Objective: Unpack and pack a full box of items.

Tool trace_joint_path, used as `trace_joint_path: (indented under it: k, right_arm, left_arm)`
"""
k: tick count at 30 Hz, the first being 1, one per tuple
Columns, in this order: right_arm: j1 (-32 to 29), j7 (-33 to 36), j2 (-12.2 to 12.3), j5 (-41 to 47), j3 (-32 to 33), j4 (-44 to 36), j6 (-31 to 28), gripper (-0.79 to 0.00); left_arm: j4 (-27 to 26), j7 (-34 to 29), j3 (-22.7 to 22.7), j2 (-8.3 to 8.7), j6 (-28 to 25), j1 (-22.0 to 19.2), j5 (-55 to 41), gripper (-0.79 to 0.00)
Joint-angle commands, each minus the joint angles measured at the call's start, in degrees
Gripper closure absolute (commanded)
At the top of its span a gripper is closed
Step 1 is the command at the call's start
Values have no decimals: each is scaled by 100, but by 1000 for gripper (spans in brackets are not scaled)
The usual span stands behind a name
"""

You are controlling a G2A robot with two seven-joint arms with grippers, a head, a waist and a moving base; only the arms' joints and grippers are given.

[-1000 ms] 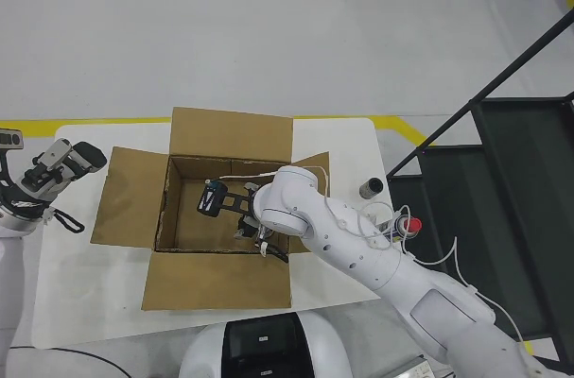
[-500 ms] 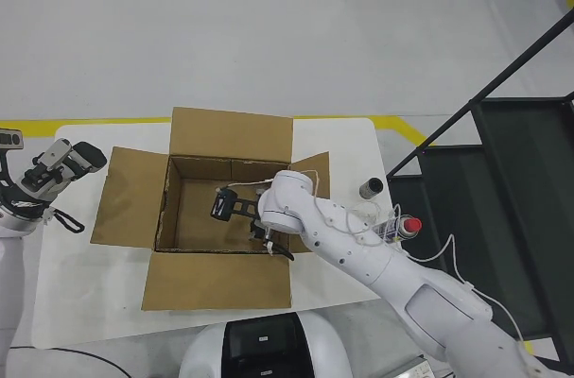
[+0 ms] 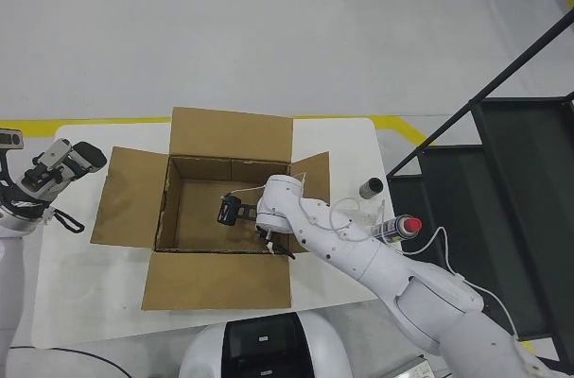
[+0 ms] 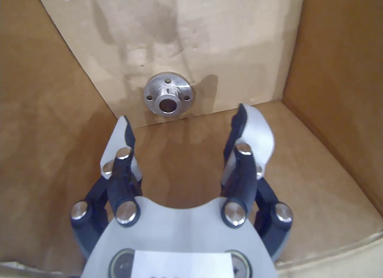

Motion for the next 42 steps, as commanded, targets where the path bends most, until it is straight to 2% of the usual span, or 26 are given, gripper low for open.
trace_joint_path:
  k: [1,7,13,19,23,25,26,28,31,35,37,41,42]
  right_arm:
    - [25,-42,-31,10,-29,129,-11,-606]
    - [136,-150,-123,5,-102,461,-89,-613]
    - [223,-204,-210,27,-169,713,-205,-511]
    - [270,-226,-326,31,-314,898,-304,-542]
    - [329,-224,-402,-21,-392,1063,-292,-529]
    - [360,-225,-437,-48,-416,1159,-269,-468]
    - [381,-220,-453,-63,-426,1212,-264,-391]
    - [414,-243,-484,-68,-435,1301,-273,-320]
    - [453,-241,-529,-66,-456,1407,-310,-271]
    - [485,-304,-587,-25,-467,1510,-370,-256]
    - [504,-336,-614,-25,-472,1530,-368,-222]
    - [535,-369,-648,-34,-455,1556,-349,0]
    - [543,-364,-653,-47,-447,1562,-336,0]
  left_arm:
    - [0,0,0,0,0,0,0,-785]
    - [0,0,0,0,0,0,0,-785]
    - [0,0,0,0,0,0,0,-785]
    - [0,0,0,0,0,0,0,-785]
    - [0,0,0,0,0,0,0,-785]
    - [0,0,0,0,0,0,0,-785]
    - [0,0,0,0,0,0,0,-785]
    - [0,0,0,0,0,0,0,-785]
    - [0,0,0,0,0,0,0,-785]
    - [0,0,0,0,0,0,0,-785]
    - [0,0,0,0,0,0,0,-785]
    - [0,0,0,0,0,0,0,-785]
    - [0,0,0,0,0,0,0,-785]
